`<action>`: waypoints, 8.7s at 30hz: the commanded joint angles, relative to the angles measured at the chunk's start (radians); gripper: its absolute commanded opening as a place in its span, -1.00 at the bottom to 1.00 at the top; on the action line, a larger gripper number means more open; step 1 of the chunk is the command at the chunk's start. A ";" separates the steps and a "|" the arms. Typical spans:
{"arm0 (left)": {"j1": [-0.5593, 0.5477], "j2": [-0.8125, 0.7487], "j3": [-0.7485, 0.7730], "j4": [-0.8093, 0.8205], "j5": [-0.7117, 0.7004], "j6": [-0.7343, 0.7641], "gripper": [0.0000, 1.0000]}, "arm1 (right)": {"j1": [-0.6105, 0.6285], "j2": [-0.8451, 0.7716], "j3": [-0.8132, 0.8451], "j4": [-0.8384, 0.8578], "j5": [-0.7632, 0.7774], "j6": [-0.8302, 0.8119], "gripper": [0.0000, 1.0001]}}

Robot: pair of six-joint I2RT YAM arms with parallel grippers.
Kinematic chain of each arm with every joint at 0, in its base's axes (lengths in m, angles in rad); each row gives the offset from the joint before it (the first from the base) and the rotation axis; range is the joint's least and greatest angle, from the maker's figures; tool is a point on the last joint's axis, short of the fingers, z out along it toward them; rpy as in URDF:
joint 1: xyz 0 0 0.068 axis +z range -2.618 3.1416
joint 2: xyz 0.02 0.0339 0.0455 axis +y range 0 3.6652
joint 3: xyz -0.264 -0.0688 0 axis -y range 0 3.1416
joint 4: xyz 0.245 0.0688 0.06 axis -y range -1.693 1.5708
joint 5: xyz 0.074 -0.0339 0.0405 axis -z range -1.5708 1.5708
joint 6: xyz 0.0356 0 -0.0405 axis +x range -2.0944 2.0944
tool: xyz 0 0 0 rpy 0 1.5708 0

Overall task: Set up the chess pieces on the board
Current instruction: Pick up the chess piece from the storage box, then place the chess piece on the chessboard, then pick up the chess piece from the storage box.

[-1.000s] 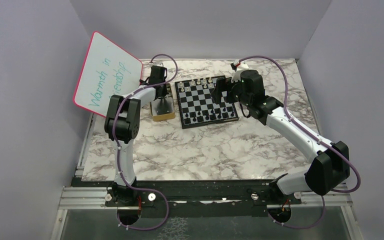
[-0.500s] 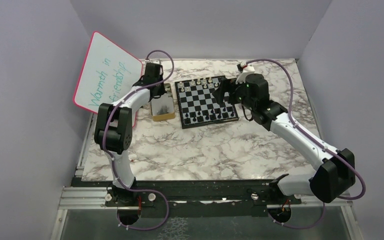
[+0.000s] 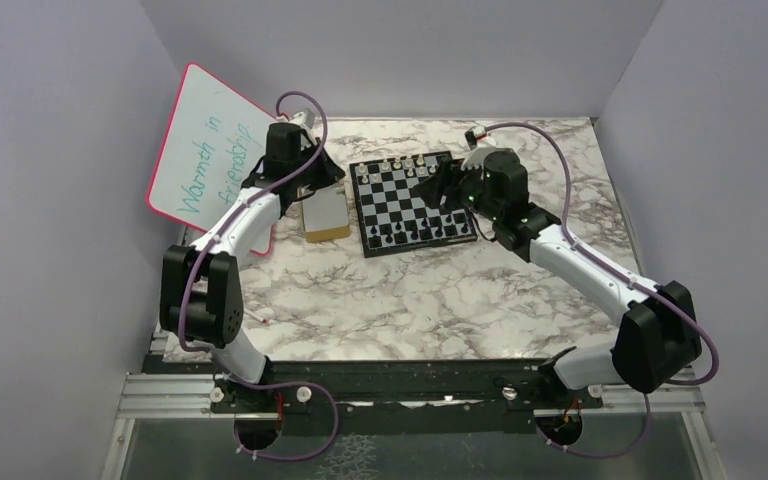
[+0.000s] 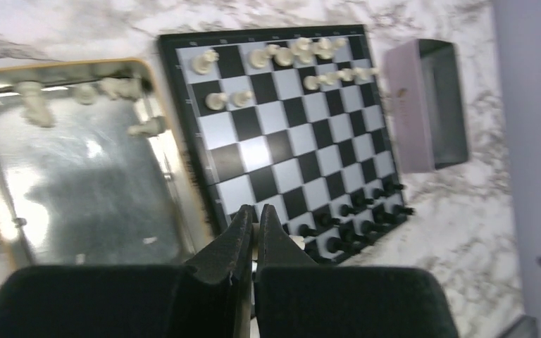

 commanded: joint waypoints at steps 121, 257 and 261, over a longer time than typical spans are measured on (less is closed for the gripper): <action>-0.023 -0.502 -0.374 -0.176 0.152 0.321 0.58 | -0.183 0.765 0.754 -0.231 0.237 -0.311 -0.72; -0.025 0.229 0.211 -0.012 -0.457 0.215 -0.38 | -0.221 -0.104 0.067 -0.190 -0.241 -0.055 1.00; -0.025 0.274 0.188 0.082 -0.475 0.197 -0.38 | -0.222 -0.145 0.054 -0.173 -0.248 -0.044 1.00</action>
